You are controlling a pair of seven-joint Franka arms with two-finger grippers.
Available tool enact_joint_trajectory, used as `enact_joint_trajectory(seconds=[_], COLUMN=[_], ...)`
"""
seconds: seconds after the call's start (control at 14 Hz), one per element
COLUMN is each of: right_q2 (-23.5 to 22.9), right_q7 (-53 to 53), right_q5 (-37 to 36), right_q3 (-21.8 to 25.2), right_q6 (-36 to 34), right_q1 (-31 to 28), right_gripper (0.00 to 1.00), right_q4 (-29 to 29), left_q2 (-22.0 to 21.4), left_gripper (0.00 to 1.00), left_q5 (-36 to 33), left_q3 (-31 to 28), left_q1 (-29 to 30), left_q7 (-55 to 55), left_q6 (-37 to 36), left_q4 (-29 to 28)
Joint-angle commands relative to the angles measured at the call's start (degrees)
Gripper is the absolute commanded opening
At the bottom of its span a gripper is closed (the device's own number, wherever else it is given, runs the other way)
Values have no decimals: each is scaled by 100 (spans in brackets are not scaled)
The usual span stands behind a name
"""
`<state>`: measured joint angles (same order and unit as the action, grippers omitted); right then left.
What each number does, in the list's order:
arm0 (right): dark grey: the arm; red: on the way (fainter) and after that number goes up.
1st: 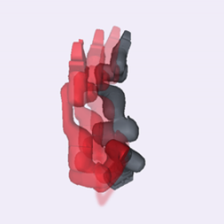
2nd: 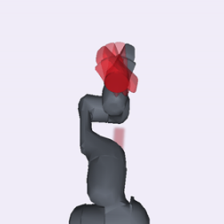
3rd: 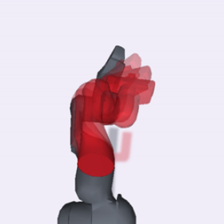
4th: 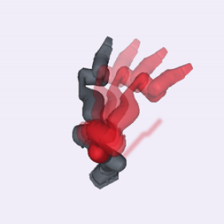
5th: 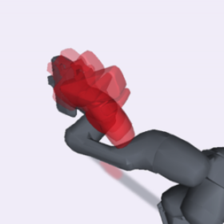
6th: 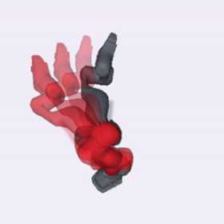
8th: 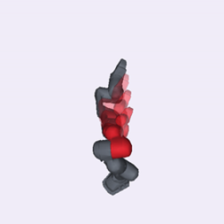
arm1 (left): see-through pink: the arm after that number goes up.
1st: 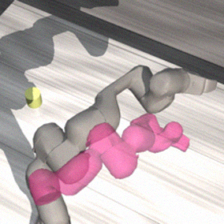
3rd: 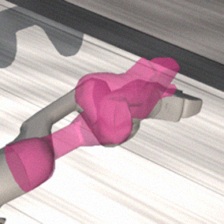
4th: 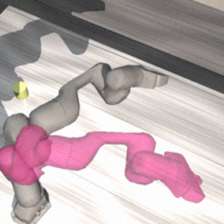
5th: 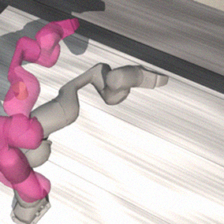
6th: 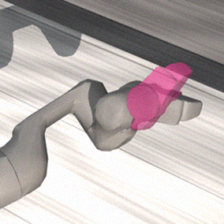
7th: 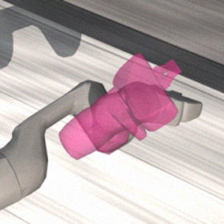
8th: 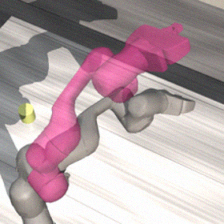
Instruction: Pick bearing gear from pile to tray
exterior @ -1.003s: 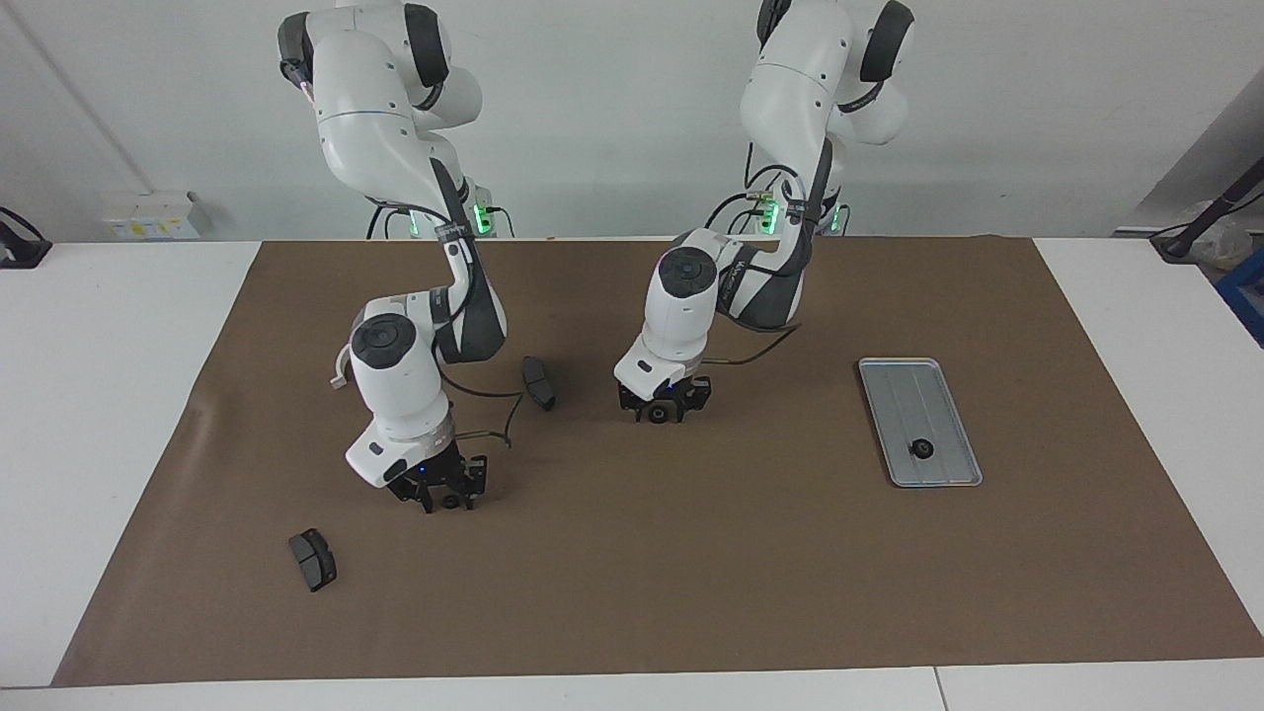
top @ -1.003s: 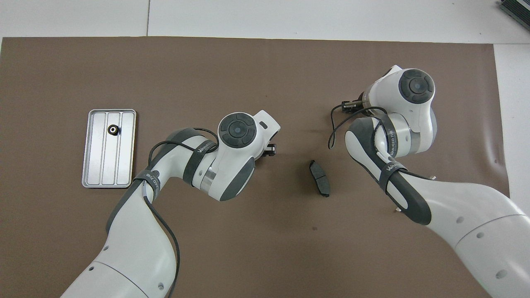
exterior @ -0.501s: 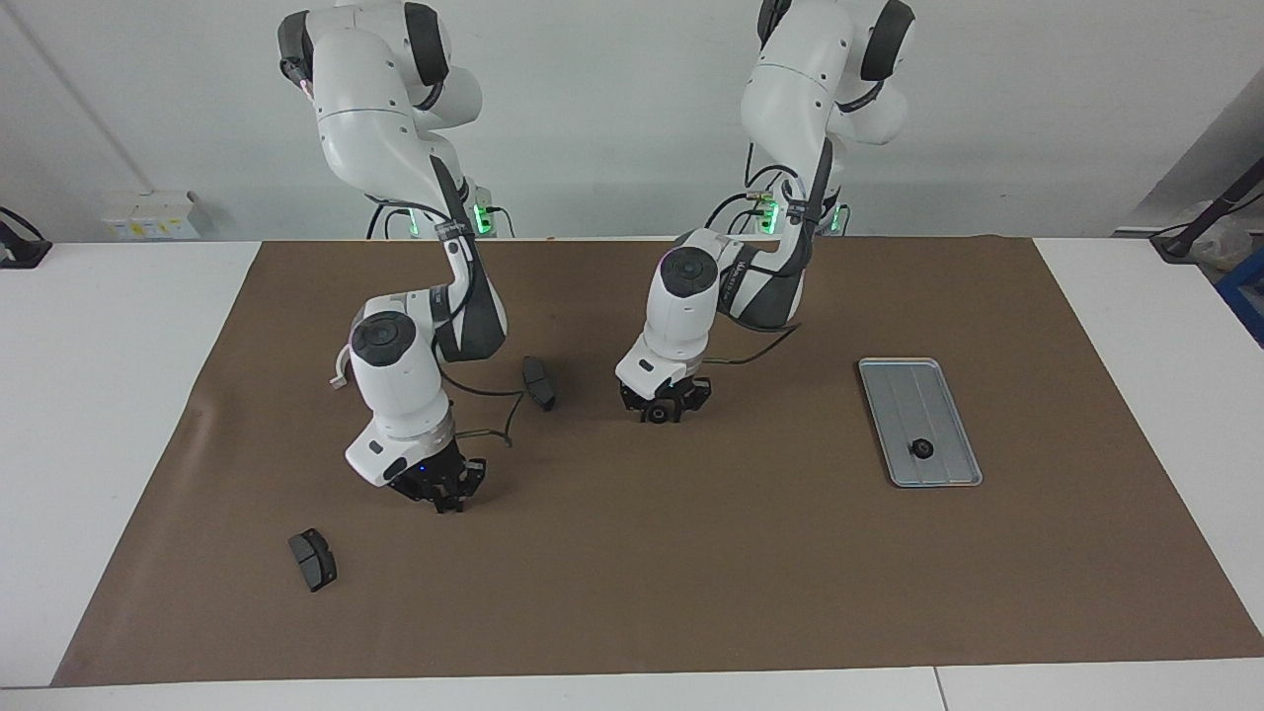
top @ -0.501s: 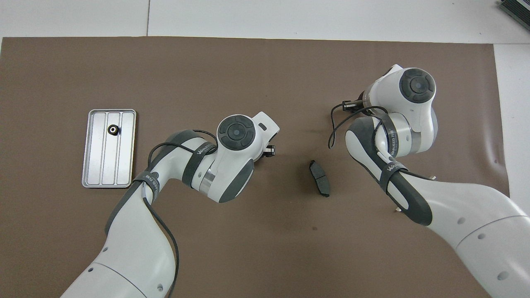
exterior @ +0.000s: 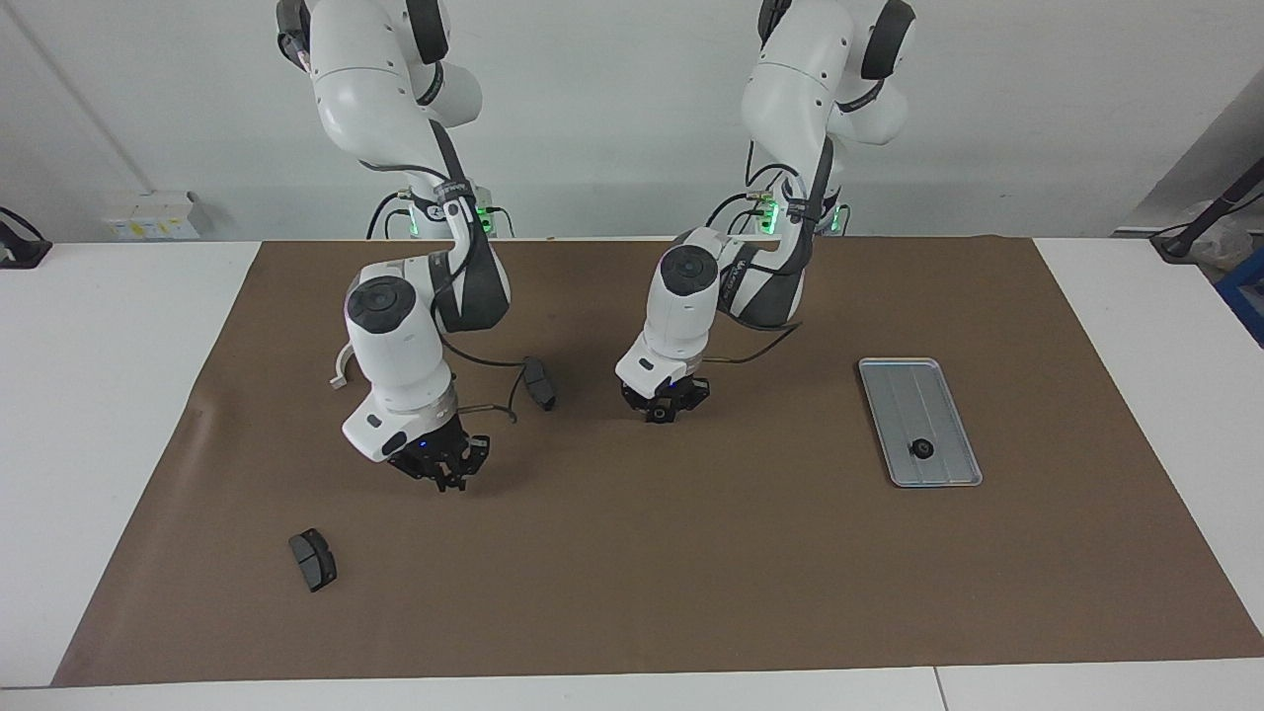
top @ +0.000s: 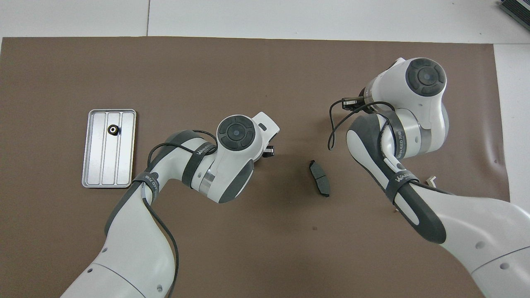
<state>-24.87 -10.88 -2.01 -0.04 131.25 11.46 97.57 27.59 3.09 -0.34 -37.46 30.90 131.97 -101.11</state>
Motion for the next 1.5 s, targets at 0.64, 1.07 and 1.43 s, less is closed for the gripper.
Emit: enact_joint_trajectory(seconds=[0.64,1.07,1.43], right_q2=[-254,-826,-870], right_q7=[-2313,-2963,-2973], right_q5=[-81,-274,-274], right_q3=[-31,-31,-31], right_q6=[-196,-258,-170], right_q1=[1727,2457,2511], right_gripper=[0,3,78], right_q4=[-588,-853,-704], left_q2=[-235,-771,-1273], left_gripper=[17,17,18], left_q5=[-63,-55,-54], left_q3=[-80,-81,-89], left_q1=[2223,3569,3878], left_q7=[-2136,-4853,-5674], left_q6=[-988,-1349,-990], left_q4=[708,-39,-1260])
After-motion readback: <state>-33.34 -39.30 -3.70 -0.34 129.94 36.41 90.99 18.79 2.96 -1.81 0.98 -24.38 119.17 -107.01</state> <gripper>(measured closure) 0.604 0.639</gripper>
